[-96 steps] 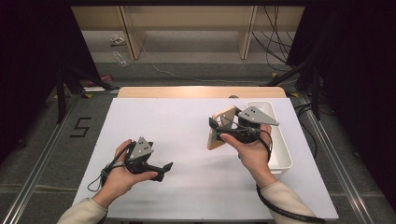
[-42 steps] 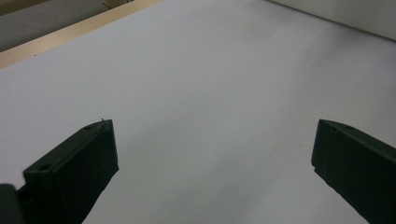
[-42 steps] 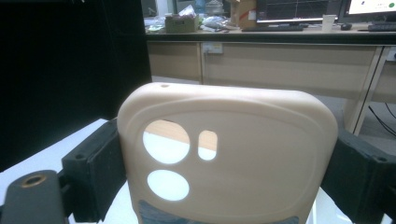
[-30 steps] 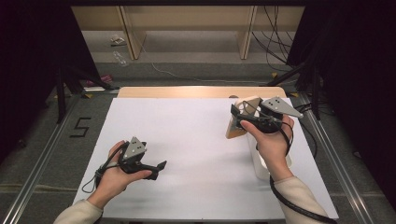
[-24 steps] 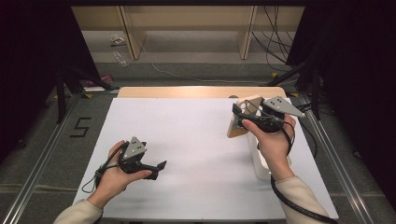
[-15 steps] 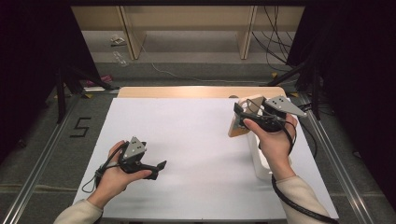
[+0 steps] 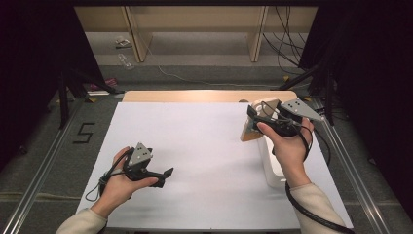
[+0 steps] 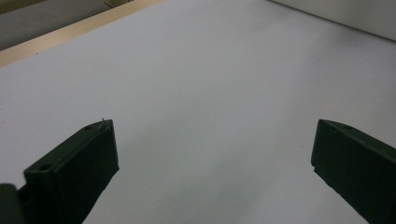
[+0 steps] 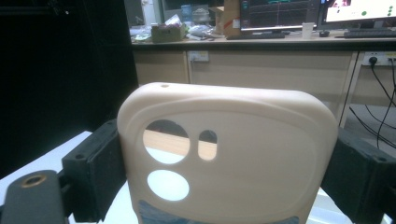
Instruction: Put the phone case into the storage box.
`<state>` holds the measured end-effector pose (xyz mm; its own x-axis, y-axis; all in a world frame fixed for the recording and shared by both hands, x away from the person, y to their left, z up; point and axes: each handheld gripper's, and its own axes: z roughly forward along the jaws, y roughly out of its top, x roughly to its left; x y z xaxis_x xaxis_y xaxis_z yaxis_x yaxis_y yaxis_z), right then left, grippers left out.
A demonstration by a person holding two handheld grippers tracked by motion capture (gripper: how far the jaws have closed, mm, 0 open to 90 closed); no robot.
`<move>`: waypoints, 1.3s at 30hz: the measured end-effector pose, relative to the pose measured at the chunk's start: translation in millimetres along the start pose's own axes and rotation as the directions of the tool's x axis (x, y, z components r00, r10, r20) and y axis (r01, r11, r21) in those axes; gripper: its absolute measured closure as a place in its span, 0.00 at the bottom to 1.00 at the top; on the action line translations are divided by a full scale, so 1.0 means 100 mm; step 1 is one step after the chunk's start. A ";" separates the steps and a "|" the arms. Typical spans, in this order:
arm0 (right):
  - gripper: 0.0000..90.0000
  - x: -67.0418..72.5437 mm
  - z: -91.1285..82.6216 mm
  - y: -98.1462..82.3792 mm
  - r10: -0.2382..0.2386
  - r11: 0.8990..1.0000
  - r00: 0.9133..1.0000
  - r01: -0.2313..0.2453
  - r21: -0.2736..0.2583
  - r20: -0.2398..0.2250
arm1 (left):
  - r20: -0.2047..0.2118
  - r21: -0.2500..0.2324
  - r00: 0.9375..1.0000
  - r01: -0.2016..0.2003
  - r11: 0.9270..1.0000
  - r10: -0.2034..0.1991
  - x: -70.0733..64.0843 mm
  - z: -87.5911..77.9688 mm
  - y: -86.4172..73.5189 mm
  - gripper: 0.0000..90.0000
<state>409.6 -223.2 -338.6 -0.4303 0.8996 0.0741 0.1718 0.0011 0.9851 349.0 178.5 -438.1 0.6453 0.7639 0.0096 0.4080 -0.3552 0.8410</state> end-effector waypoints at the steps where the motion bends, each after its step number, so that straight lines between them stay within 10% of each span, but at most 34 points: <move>1: 0.13 -0.01 0.00 0.00 0.000 1.000 1.000 0.000 -0.002 0.002 | 0.000 0.000 1.000 0.000 1.000 0.000 0.00 0.00 0.00 0.00; 39: 0.13 -0.16 -0.09 0.08 0.020 0.999 0.999 -0.019 -0.032 0.048 | -0.002 0.000 1.000 0.007 1.000 -0.007 0.01 0.00 0.00 0.00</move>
<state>410.0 -241.3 -330.6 -0.3835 0.9195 0.0863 0.1513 -0.0296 0.9881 349.3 179.1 -438.3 0.6410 0.7675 0.0046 0.4125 -0.3496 0.8412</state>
